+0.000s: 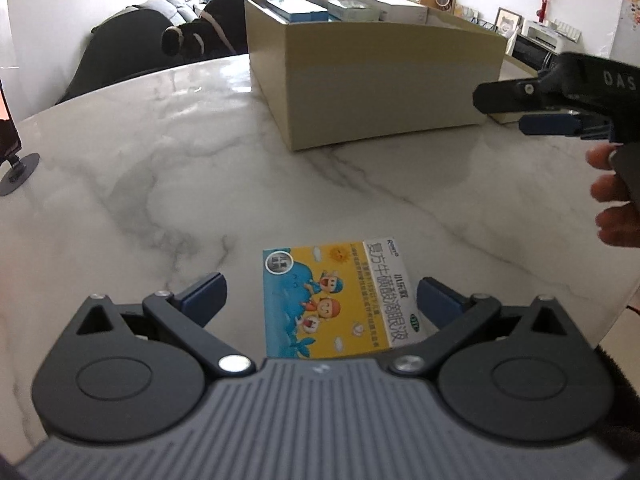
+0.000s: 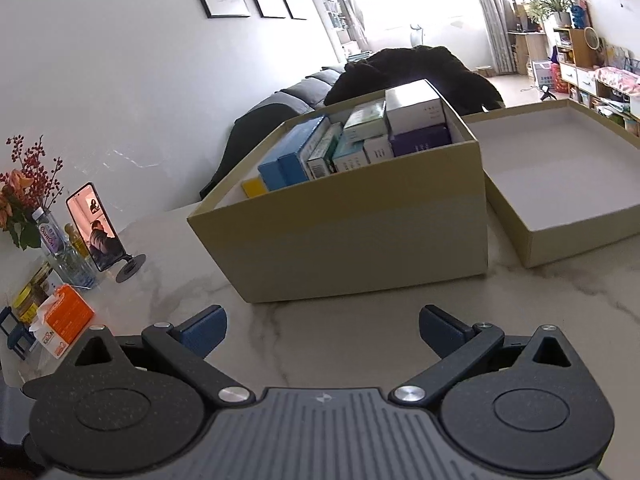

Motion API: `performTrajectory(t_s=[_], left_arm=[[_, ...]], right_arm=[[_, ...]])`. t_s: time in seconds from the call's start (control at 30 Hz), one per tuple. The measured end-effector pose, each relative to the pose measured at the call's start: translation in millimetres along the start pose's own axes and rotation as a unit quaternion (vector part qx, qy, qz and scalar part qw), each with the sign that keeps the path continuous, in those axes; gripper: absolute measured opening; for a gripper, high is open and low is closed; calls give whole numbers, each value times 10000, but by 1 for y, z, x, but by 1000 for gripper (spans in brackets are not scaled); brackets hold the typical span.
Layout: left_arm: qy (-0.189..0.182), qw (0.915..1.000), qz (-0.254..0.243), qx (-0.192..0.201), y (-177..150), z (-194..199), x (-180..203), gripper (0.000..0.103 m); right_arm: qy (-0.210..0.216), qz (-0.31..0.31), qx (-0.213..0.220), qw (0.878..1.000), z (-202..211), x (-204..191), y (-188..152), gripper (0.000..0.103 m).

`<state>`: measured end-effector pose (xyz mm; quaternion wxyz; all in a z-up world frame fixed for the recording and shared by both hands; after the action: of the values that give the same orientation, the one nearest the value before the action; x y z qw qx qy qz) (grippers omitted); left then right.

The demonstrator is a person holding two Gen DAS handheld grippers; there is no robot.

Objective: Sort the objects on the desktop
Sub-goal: 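Move the left tool down around the yellow-and-blue cartoon medicine box, then close the left tool on the cartoon medicine box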

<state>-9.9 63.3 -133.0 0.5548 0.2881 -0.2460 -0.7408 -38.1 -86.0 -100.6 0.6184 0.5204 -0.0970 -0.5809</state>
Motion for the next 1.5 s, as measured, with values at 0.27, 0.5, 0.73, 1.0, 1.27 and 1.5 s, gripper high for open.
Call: performTrajectory(t_s=[0.27, 0.5, 0.73, 1.0, 1.27, 1.5], left_arm=[[-131, 9999, 68, -48, -1, -3, 8, 103], [-108, 9998, 190, 21, 1, -5, 7, 102], [-182, 9994, 277, -24, 0, -5, 4, 93], [-241, 9989, 387, -50, 0, -7, 2, 86], [-338, 9982, 485, -46, 1, -6, 0, 82], [-353, 9975, 609, 21, 7, -3, -3, 82]], right_arm=[[-151, 93, -85, 9998, -4, 1, -3, 103], [-320, 135, -110, 9993, -4, 0, -1, 103], [-409, 181, -155, 9989, -6, -1, 0, 103], [-422, 219, -192, 9987, -7, -5, 1, 103], [-453, 240, -242, 9984, -10, -6, 1, 103], [-467, 265, -242, 9983, -9, -7, 4, 103]])
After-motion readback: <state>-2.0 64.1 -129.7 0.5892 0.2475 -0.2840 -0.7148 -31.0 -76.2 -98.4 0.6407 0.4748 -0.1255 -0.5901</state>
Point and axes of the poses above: each gripper's, at about its wrist camera, not at the fingertips, and z roughly against the way its jaws point, x to its right, y to its top, the point moved 8 cm from there along -z, roughly the way its jaws point, and after that the axes turned 14 degrees about y, right-handed, at the moved point
